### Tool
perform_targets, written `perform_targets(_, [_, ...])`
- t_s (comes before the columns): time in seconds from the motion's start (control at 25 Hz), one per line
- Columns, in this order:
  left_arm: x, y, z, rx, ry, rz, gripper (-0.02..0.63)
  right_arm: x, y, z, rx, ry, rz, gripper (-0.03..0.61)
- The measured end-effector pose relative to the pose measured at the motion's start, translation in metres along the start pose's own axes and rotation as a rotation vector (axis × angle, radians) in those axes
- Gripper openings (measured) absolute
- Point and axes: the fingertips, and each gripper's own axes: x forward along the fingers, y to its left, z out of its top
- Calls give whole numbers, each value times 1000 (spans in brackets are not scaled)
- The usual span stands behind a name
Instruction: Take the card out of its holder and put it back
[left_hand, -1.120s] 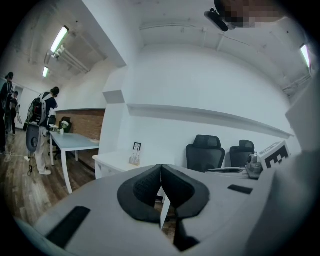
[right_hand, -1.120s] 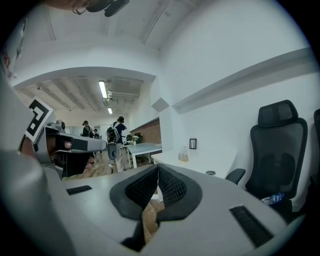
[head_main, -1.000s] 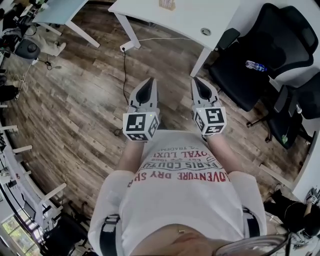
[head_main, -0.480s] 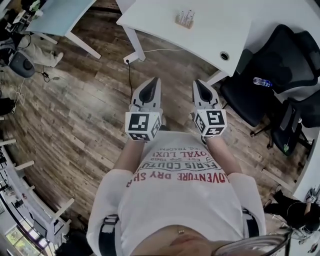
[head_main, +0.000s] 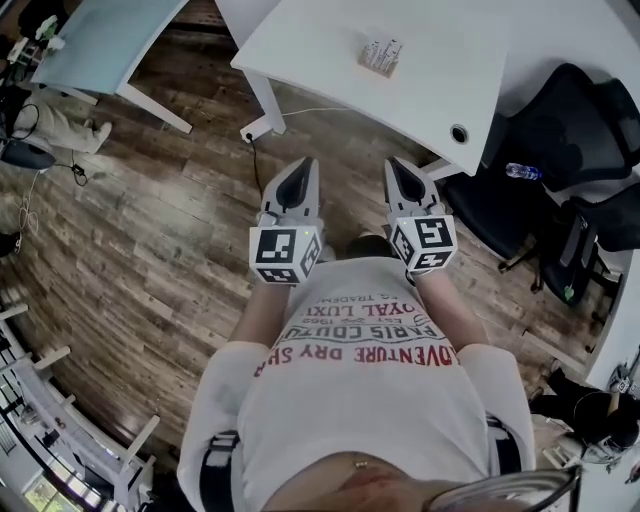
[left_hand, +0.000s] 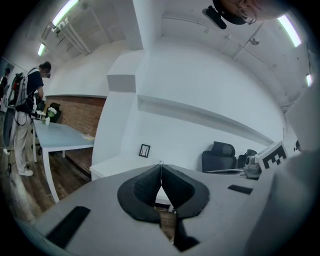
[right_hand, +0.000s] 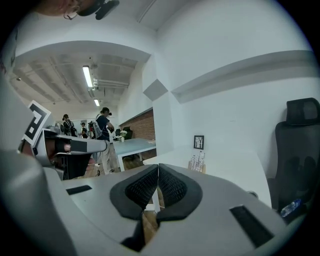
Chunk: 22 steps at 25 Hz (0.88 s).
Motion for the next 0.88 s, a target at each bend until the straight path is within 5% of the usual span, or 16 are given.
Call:
perform_targets(0.4, [69, 29, 1, 20, 33, 46, 25, 74, -44, 3, 40, 0, 43, 26])
perform_targets(0.88, [207, 26, 21, 70, 92, 63, 25, 159, -166, 39, 107, -30, 57, 26])
